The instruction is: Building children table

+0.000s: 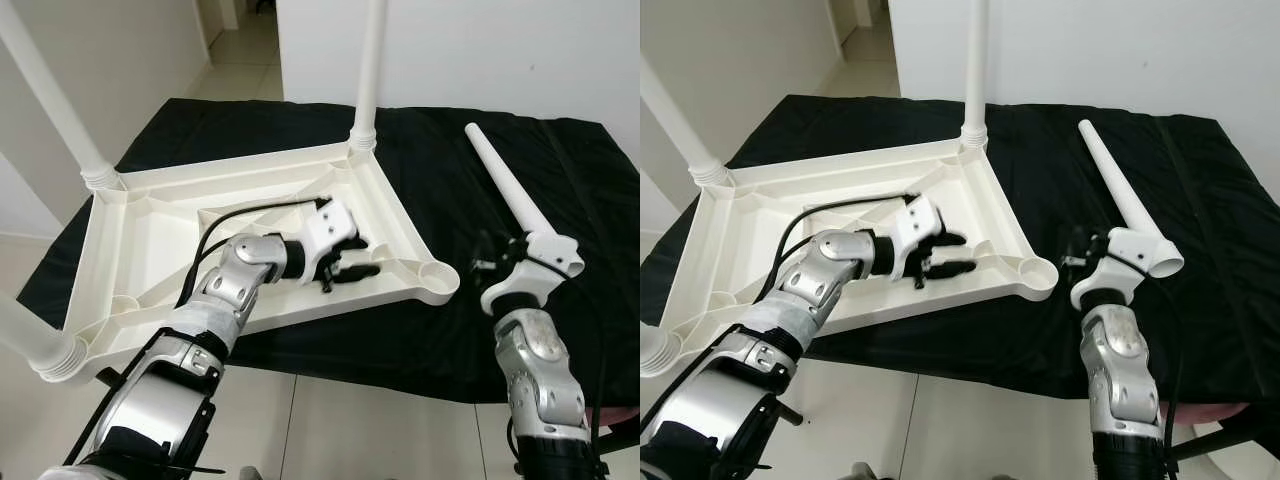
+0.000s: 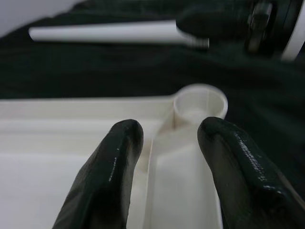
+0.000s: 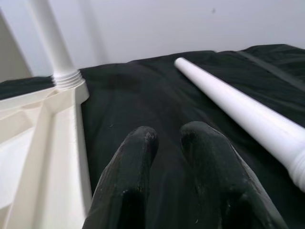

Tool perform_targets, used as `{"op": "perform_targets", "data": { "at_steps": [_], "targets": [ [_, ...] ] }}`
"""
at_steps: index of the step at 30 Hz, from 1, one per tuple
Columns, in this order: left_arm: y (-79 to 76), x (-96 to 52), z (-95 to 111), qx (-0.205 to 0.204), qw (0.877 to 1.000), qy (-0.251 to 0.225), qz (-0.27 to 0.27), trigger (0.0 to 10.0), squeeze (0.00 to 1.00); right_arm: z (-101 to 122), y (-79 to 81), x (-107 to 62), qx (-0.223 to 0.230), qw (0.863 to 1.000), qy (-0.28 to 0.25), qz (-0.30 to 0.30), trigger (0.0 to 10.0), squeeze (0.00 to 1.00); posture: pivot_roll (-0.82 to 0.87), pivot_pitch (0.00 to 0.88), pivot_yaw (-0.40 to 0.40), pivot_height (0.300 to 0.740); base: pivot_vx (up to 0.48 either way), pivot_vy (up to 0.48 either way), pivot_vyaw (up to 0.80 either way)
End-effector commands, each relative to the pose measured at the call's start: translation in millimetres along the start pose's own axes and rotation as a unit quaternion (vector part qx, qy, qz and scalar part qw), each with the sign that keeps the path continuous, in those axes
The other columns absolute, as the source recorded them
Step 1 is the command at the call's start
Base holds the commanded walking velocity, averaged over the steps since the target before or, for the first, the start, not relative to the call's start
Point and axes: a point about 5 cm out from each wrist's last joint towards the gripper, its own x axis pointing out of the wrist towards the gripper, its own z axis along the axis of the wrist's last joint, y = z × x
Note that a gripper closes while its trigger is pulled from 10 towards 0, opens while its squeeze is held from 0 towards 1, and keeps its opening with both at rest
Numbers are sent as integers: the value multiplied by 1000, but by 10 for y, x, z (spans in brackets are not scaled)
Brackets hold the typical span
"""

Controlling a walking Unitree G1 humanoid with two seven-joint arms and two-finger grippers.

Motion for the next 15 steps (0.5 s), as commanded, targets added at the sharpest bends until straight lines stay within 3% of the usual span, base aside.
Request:
{"op": "perform_targets", "data": {
  "at_steps": [1,5,9,10,15],
  "targets": [
    [57,-44,79,-16,998,-23,49,10000,0,-59,-10,15,1,1000,5,-21,10000,0,-115,0,51,740,0,0,0],
    [59,-75,216,-8,994,-56,94,10000,0,-131,-55,77,22,997,10,-72,10000,0,-100,0,37,740,0,0,0],
    [47,-86,241,-13,992,-65,110,10000,0,-166,-63,95,29,996,13,-86,10000,0,-96,0,33,740,0,0,0],
    [-13,-96,248,-41,987,-73,136,10000,0,-258,-81,126,59,993,22,-104,10000,1000,-82,0,25,740,0,0,0],
    [-141,-105,256,-67,983,-77,150,10000,0,-328,-126,158,93,987,19,-132,10000,1000,-59,8,13,740,0,0,0]
  ]
}}
